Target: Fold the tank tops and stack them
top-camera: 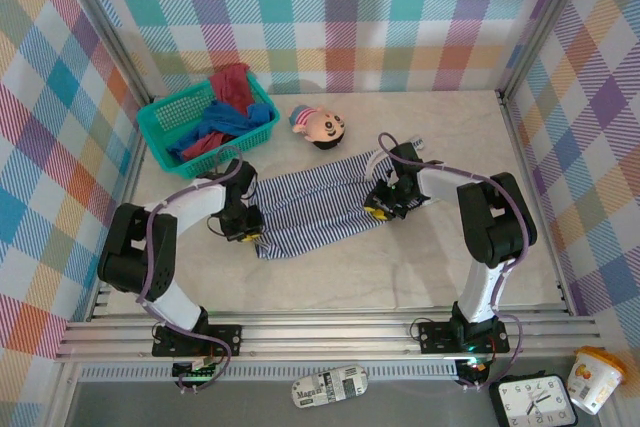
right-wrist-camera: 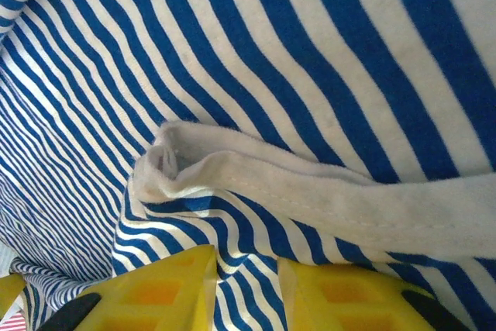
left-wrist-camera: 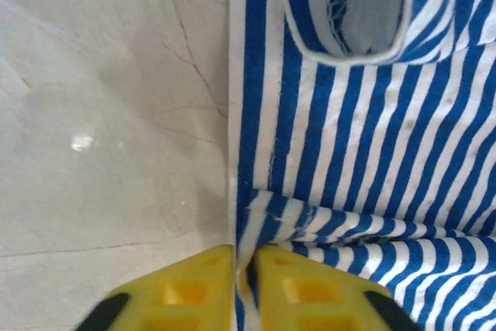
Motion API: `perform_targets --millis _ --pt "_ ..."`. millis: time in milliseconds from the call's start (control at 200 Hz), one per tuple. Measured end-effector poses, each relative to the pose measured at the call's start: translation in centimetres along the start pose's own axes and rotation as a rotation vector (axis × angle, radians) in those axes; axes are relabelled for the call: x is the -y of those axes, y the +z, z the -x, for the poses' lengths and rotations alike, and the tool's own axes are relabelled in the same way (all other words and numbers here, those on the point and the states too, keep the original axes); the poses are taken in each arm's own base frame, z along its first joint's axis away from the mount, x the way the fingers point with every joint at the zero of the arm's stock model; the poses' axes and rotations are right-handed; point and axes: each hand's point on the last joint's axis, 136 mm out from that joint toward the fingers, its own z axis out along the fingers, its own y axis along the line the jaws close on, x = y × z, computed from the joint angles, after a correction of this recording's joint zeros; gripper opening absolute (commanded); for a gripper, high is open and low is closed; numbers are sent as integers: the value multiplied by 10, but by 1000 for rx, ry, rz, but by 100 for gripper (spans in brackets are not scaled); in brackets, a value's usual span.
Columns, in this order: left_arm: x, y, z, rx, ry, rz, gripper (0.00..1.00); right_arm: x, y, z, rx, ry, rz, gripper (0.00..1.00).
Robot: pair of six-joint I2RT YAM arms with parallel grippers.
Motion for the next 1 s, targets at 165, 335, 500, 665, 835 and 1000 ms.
perform_targets --millis 165,335,500,665,835,1000 --pt "0 -17 6 25 56 48 39 -1 -3 4 16 -5 -9 35" --pt "18 -50 2 69 128 25 46 3 -15 7 51 -9 -50 36" --pt "66 -57 -6 77 257 -59 46 -7 -30 11 98 -14 -21 35" --pt "79 -11 -6 1 310 -35 44 5 -22 16 100 3 -59 33" --pt "72 22 -13 -64 317 -22 43 18 -14 24 96 27 -92 32" --pt "82 24 -21 -66 322 -77 43 25 -18 33 114 17 -105 33"
